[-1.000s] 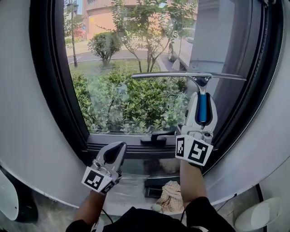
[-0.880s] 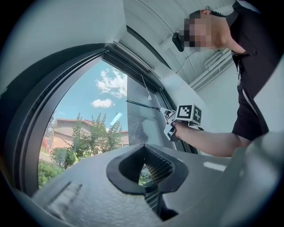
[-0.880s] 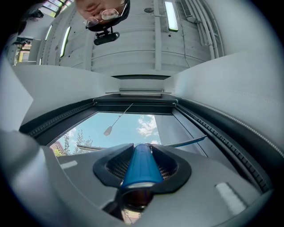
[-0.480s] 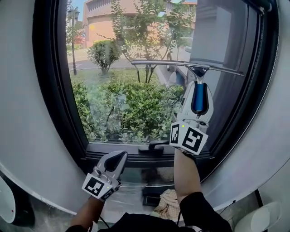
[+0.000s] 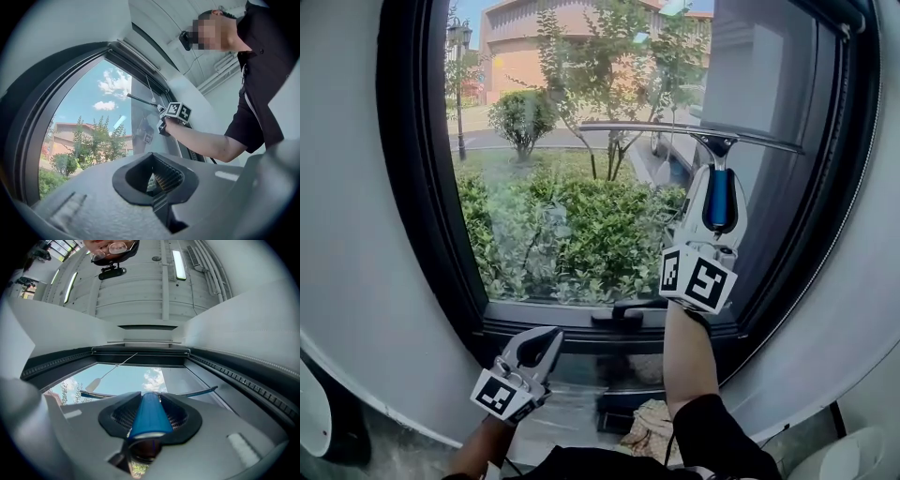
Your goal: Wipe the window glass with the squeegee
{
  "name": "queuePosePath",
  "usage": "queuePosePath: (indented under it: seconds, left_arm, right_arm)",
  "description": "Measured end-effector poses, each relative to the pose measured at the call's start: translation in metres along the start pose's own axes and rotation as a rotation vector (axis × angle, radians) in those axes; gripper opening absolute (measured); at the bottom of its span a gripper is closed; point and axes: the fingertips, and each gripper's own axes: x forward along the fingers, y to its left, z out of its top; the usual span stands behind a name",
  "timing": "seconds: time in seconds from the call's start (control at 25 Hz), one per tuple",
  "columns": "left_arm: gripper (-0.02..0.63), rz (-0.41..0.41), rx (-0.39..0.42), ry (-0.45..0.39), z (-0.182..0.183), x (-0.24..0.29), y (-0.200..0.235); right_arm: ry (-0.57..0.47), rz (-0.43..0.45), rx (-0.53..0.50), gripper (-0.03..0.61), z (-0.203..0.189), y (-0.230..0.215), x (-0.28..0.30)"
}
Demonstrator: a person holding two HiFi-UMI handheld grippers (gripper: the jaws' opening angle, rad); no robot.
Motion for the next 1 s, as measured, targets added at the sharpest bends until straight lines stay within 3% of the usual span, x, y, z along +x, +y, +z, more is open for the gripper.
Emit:
queuePosePath:
  seconds: [0.28, 1.0]
  left_arm:
    - [0.000, 0.010, -0.019, 0.013, -0.005, -0.003, 0.001]
    - [0.000, -0.002, -0.047, 0.001, -0.008, 0.004, 0.004]
  right_arm:
    - [-0.010, -0.052, 0.067, 0.132, 0.000, -0.005, 0.003]
    - [-0.039, -0.035, 0.120, 0.132, 0.003, -0.007, 0.030]
